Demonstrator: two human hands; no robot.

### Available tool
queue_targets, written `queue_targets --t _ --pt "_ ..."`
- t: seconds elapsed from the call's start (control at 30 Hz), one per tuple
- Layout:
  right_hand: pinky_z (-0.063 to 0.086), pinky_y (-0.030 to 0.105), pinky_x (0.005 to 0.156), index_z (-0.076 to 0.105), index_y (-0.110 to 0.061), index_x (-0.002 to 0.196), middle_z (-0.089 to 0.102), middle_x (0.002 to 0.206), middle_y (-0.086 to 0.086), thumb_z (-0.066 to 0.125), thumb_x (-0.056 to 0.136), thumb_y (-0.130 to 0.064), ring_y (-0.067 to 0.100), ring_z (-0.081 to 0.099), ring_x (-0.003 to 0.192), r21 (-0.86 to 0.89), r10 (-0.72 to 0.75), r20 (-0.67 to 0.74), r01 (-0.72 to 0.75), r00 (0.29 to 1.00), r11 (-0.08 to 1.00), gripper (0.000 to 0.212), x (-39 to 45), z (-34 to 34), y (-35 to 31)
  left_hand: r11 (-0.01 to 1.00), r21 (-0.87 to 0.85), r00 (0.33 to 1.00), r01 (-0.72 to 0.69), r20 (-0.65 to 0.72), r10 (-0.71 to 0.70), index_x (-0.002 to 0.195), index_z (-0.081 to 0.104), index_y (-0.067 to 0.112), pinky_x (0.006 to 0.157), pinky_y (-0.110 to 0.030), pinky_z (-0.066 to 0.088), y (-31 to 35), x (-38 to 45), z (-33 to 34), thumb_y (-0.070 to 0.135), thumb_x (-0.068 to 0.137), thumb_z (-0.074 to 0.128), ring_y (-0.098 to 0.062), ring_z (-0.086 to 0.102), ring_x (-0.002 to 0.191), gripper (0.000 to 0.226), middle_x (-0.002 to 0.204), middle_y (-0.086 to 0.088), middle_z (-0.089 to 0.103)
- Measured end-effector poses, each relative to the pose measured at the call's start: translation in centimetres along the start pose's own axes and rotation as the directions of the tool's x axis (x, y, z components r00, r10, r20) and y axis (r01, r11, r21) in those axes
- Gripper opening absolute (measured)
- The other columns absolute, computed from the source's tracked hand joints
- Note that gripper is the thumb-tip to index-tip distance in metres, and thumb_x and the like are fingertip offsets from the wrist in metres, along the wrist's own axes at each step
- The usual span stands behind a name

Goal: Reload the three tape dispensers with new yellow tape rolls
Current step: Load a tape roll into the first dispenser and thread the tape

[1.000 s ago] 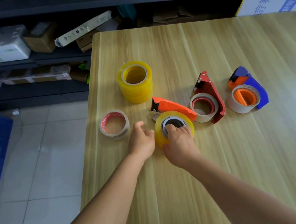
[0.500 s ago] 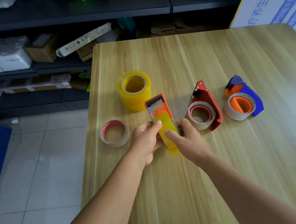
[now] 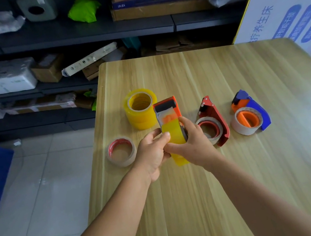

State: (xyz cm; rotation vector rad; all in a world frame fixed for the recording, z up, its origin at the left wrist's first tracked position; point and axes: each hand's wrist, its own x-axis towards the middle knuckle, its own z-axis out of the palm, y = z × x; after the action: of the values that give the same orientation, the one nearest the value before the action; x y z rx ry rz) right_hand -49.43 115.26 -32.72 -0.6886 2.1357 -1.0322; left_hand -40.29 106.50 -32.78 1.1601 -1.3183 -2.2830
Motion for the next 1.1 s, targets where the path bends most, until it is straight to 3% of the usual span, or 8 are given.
queue_targets --t 0.13,0.27,0.37,0.53,0.63,0.73,0.9,1.1 --pt "0.044 0.044 0.102 0.019 -0.034 0.15 0.032 0.136 0.005 0.076 0.07 -0.04 0.027 0.035 0.13 -0.14 -0.02 -0.12 0.003 0.993 0.99 0.098 -0.6 0.4 -0.9 1.0 0.0 1.0 0.015 -0.019 -0.015 0.129 0.051 0.014 0.072 -0.03 0.053 0.3 -0.4 0.9 0.016 0.093 0.06 -0.016 0.068 0.088 0.037 0.109 -0.004 0.07" --pt "0.055 0.037 0.079 0.025 -0.028 0.149 0.051 0.112 -0.002 0.073 0.077 -0.034 0.022 0.061 0.097 -0.111 -0.028 -0.17 0.01 0.985 0.994 0.087 -1.4 -0.2 -1.5 0.963 0.27 0.999 -0.017 -0.025 0.025 0.12 0.052 0.018 0.081 -0.033 0.054 0.9 -0.6 1.3 0.027 0.09 0.062 -0.017 0.064 0.094 0.033 0.115 -0.007 0.067" --pt "0.053 0.034 0.074 0.031 -0.029 0.146 0.053 0.083 -0.012 0.071 0.079 -0.027 0.017 0.061 0.086 -0.118 -0.06 -0.192 0.038 0.98 0.992 0.078 -1.9 -0.8 -1.5 0.825 0.553 0.987 -0.119 -0.023 0.158 0.11 0.055 0.021 0.087 -0.031 0.049 1.9 -0.4 1.1 0.037 0.085 0.066 -0.016 0.058 0.098 0.032 0.113 -0.003 0.062" --pt "0.047 0.028 0.06 0.027 -0.031 0.147 0.057 0.092 -0.005 0.07 0.075 -0.02 0.018 0.063 0.077 -0.134 -0.043 -0.136 0.025 0.99 0.991 0.085 -1.8 -1.1 -1.6 0.504 0.795 0.843 -0.337 0.017 0.538 0.116 0.05 0.016 0.091 -0.02 0.032 3.3 0.4 1.3 0.024 0.077 0.074 -0.017 0.04 0.109 0.046 0.112 0.0 0.036" --pt "0.041 0.022 0.054 0.028 -0.033 0.147 0.057 0.091 -0.006 0.07 0.073 -0.022 0.016 0.061 0.072 -0.167 -0.05 -0.094 0.034 0.994 0.985 0.086 -1.7 -1.3 -1.6 0.348 0.828 0.758 -0.44 0.135 0.638 0.106 0.061 0.014 0.089 -0.013 0.026 3.9 1.2 1.1 0.018 0.077 0.074 -0.018 0.041 0.113 0.032 0.111 0.001 0.038" --pt "0.041 0.022 0.054 0.028 -0.034 0.145 0.055 0.087 -0.008 0.072 0.072 -0.023 0.015 0.06 0.072 -0.193 -0.06 -0.051 0.049 0.997 0.98 0.086 -1.8 -1.5 -1.7 0.325 0.815 0.742 -0.479 0.178 0.646 0.086 0.07 0.011 0.084 -0.008 0.03 4.8 1.3 0.6 0.016 0.081 0.07 -0.014 0.046 0.107 0.008 0.105 0.003 0.045" --pt "0.051 0.025 0.054 0.026 -0.036 0.143 0.052 0.083 -0.015 0.074 0.071 -0.025 0.01 0.061 0.067 -0.196 -0.082 0.053 0.091 0.995 0.976 0.088 -2.0 -2.0 -1.9 0.292 0.802 0.757 -0.521 0.277 0.592 0.079 0.073 0.013 0.077 0.003 0.031 6.6 1.2 0.5 0.015 0.08 0.073 -0.006 0.049 0.093 0.002 0.098 0.006 0.047" --pt "0.049 0.022 0.062 0.024 -0.031 0.145 0.054 0.096 -0.009 0.081 0.068 -0.04 0.012 0.06 0.08 -0.288 -0.075 0.15 0.116 0.986 0.951 0.096 -2.1 -2.8 -2.5 0.372 0.823 0.806 -0.429 0.163 0.569 0.074 0.073 0.02 0.066 -0.002 0.037 7.6 1.7 0.2 0.021 0.072 0.08 -0.001 0.054 0.077 0.007 0.09 0.005 0.057"
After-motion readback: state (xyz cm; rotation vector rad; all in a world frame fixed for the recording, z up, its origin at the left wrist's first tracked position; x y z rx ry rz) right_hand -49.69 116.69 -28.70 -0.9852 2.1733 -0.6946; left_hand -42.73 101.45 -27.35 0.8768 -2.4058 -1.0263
